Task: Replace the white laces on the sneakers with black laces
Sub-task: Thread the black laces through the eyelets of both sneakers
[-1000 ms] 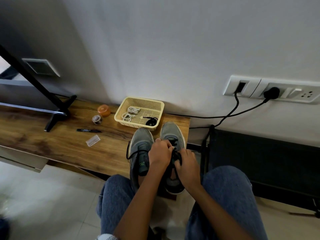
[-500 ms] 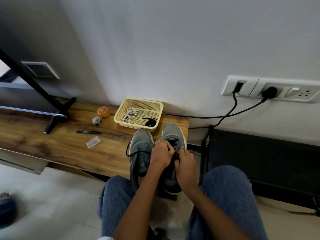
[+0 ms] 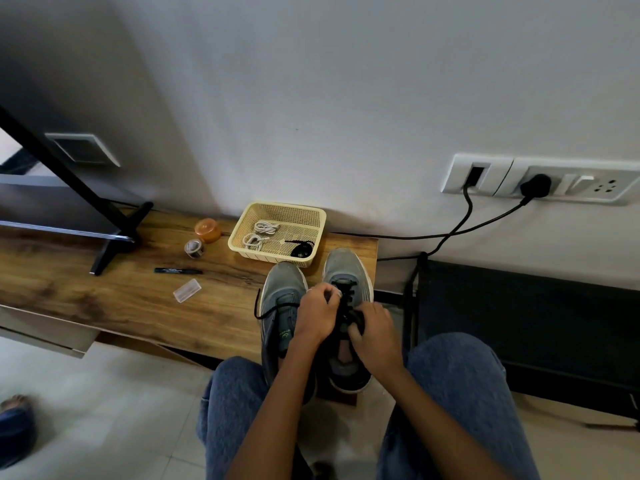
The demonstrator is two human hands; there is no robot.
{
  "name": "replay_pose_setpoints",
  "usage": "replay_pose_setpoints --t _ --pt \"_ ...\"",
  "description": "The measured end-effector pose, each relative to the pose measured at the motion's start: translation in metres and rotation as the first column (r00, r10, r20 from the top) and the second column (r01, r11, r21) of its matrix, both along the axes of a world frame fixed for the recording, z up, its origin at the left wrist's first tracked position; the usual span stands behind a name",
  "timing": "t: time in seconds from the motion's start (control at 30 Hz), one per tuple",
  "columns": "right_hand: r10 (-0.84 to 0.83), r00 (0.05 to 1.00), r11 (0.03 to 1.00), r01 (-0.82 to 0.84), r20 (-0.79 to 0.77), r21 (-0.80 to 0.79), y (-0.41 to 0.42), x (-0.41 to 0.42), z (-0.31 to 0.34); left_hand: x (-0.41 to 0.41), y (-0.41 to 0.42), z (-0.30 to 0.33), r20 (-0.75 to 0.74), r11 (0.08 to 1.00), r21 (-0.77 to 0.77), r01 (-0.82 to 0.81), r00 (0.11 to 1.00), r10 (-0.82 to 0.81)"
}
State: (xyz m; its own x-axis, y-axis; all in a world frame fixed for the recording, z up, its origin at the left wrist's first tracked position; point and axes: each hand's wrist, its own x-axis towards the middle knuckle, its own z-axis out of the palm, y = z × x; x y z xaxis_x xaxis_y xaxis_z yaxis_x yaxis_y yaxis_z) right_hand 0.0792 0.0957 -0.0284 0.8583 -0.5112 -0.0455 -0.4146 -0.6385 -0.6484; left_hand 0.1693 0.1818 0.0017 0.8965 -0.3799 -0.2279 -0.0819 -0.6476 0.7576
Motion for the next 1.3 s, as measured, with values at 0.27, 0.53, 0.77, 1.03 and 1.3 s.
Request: replay_pose_setpoints --t 0.27,0.53,0.77,1.03,1.3 --pt "-0.034 0.995 0.980 0.016 0.090 0.198 -0.039 0.026 0.024 0.014 0.004 -0.006 -0.040 0.996 0.079 0.043 0.998 -0.040" --pt "0.215 0.975 0.977 -0.215 -0.060 0.002 -0.054 0.055 0.013 0.026 0.002 -0.013 -0.005 0.966 0.171 0.192 0.981 -0.194" --pt "0.348 0.933 0.937 -0.350 -0.091 -0.002 -0.055 0.053 0.016 0.031 0.001 -0.018 -0.017 0.930 0.223 0.291 0.955 -0.295" --pt "0.333 0.939 0.928 -0.309 -0.089 0.209 -0.063 0.045 0.020 0.033 -0.006 -0.026 -0.035 0.903 0.345 0.255 0.965 -0.259" --pt "0.295 0.954 0.904 -0.258 -0.059 0.342 -0.065 0.039 0.014 0.032 -0.007 -0.029 -0.042 0.904 0.340 0.260 0.964 -0.262"
